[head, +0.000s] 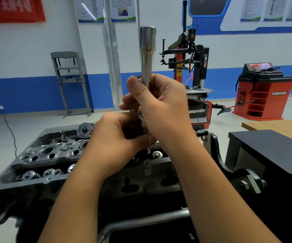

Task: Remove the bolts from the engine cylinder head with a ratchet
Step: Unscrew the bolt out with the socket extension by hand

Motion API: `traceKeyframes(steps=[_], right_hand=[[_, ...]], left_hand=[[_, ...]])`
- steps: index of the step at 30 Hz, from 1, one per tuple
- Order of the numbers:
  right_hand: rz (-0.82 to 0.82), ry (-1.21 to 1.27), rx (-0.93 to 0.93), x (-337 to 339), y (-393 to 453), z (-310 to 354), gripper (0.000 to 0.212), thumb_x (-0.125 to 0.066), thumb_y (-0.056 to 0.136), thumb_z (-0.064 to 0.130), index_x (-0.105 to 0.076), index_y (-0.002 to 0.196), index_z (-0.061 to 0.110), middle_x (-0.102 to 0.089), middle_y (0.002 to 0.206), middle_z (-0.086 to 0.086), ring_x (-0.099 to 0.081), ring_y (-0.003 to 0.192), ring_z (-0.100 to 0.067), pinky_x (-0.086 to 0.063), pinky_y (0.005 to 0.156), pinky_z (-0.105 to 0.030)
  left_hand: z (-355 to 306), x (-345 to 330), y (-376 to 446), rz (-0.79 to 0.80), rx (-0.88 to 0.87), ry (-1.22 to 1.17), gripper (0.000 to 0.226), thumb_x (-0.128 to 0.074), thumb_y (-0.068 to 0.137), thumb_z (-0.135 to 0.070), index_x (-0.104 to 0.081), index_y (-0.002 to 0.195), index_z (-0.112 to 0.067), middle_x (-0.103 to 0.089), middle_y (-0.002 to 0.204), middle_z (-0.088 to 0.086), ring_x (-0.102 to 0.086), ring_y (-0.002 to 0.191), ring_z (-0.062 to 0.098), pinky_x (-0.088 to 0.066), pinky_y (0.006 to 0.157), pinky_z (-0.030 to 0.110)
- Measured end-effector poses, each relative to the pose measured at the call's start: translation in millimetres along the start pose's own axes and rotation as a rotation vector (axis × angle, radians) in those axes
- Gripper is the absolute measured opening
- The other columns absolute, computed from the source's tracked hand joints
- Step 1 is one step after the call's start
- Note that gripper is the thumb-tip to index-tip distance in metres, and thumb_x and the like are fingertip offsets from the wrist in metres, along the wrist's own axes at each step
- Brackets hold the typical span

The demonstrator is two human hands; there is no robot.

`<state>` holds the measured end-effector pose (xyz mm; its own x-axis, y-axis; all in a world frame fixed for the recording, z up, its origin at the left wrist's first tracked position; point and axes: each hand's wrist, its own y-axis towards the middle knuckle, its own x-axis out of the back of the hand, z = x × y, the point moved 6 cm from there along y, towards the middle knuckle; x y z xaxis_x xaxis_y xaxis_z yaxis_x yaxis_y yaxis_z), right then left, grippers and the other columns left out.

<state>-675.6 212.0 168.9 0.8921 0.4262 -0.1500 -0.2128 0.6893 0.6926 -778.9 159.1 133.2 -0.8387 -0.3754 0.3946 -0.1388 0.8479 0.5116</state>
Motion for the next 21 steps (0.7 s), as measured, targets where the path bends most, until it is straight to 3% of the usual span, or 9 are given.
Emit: traceKeyframes(steps=[5,9,13,17,21], right_hand=[[0.133,-0.021,-0.073,-6.9,0.1,-2.7,0.03,-0.051,0.108,0.033,-0.062,0.098,0.007,-0.073,0.074,-0.007,-0.075,0.068,-0.028,-0.061,0.062,-0.044],[0.137,0.054,-0.086,-12.7,-4.2,-4.3,0.031,-0.046,0.11,0.035,-0.059,0.096,0.011,-0.069,0.072,-0.005,-0.067,0.063,-0.024,-0.053,0.056,-0.035],[0.134,0.077,-0.027,-11.8,-4.9,1.1,0.03,-0.047,0.108,0.036,-0.06,0.097,0.011,-0.069,0.074,-0.005,-0.064,0.061,-0.02,-0.052,0.06,-0.036],[0.107,0.043,0.037,-9.6,-6.2,9.3,0.03,-0.048,0.108,0.032,-0.059,0.096,0.007,-0.066,0.07,-0.002,-0.062,0.062,-0.018,-0.052,0.062,-0.033],[0.099,0.0,0.088,-13.4,-7.2,17.3,0.028,-0.048,0.109,0.027,-0.059,0.095,0.005,-0.064,0.068,-0.001,-0.059,0.06,-0.018,-0.052,0.059,-0.031]], left_hand=[[9.9,12.1,2.1,0.109,0.162,0.408,0.021,-0.091,0.074,-0.036,-0.078,0.09,-0.036,-0.075,0.085,-0.015,-0.068,0.077,-0.005,-0.054,0.069,0.022],[10.7,8.8,1.0,0.16,0.195,0.457,0.017,-0.086,0.076,-0.024,-0.075,0.08,-0.036,-0.07,0.075,-0.012,-0.062,0.065,-0.005,-0.044,0.057,0.016],[6.4,3.3,1.4,0.196,0.166,0.472,0.018,-0.084,0.078,-0.021,-0.072,0.082,-0.034,-0.069,0.077,-0.007,-0.061,0.065,0.005,-0.049,0.063,0.028],[3.5,0.7,0.6,0.224,0.127,0.479,0.017,-0.085,0.083,-0.029,-0.073,0.094,-0.036,-0.072,0.086,-0.01,-0.064,0.072,0.0,-0.049,0.065,0.023],[1.3,-3.7,1.8,0.219,0.059,0.512,0.015,-0.079,0.09,-0.026,-0.066,0.097,-0.032,-0.068,0.092,-0.009,-0.065,0.083,0.009,-0.058,0.078,0.037]])
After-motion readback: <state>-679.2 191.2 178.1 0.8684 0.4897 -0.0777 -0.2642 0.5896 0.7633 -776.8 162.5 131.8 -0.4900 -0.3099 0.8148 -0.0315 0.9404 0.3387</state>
